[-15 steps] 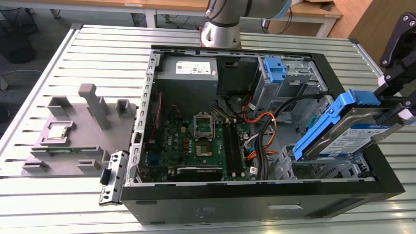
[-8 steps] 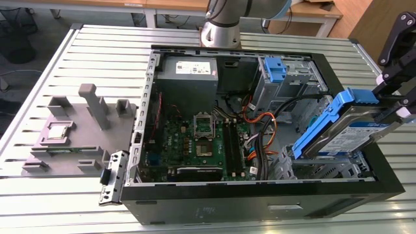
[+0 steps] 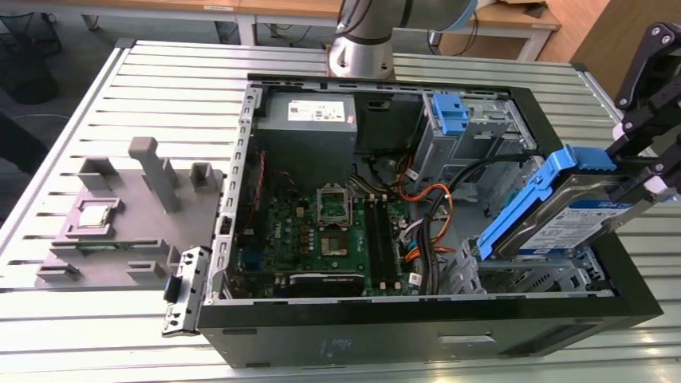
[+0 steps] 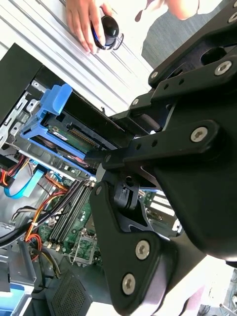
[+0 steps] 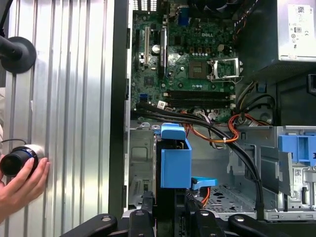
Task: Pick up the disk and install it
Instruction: 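Insert the disk into the insertion slot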
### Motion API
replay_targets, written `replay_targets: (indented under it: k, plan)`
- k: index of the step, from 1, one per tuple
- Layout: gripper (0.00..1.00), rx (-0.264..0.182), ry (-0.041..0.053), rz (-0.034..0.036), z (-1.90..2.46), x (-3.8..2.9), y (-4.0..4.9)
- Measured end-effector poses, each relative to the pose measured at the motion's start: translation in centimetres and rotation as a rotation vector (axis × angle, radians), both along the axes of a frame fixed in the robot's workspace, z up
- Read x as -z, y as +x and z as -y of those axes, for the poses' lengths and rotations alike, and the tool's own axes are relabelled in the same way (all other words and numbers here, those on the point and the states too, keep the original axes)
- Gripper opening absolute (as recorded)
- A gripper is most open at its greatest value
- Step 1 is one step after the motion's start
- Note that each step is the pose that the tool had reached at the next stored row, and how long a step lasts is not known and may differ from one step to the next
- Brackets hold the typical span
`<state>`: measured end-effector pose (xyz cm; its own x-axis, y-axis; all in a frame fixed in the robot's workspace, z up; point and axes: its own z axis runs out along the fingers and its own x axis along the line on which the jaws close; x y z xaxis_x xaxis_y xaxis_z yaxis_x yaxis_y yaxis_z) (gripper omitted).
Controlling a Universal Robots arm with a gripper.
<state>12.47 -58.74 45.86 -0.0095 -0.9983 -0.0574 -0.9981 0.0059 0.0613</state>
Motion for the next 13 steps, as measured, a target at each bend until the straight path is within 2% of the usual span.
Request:
replay_targets:
  k: [13]
  plan:
    - [0.35, 0.0, 0.0005, 0.0, -0.34, 0.38, 0.0]
